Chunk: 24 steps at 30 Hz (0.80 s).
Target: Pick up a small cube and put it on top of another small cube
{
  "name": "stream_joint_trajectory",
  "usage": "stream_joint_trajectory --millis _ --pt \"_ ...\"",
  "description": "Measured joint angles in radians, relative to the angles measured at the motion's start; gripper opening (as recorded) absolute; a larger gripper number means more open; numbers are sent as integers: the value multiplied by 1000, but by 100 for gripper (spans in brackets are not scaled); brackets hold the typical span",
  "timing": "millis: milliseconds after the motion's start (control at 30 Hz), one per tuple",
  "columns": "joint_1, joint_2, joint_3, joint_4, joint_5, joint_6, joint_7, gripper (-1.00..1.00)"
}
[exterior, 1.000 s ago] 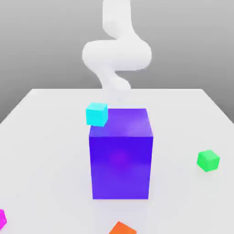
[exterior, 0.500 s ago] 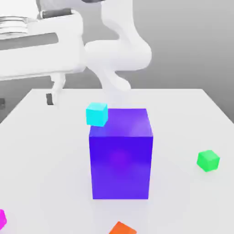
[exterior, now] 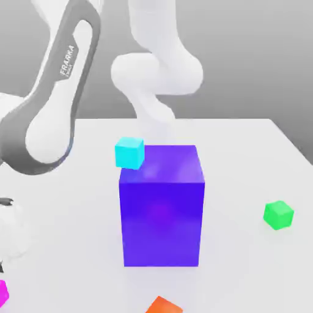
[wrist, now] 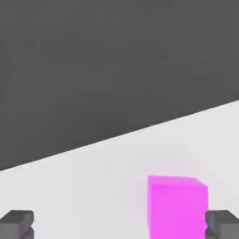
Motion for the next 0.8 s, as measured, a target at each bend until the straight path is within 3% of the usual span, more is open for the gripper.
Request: stream_joint_trajectory --millis 133,167,367,533,800 --pt "-57 144 57 35 59 94 -48 0" --pt "-66 165 68 40 68 109 -55 -100" --pt "-70 175 73 43 74 115 -60 -100" --pt "-12 38 11 2 0 20 -9 -100" --pt "222 -112 137 -156 -92 30 10 -100"
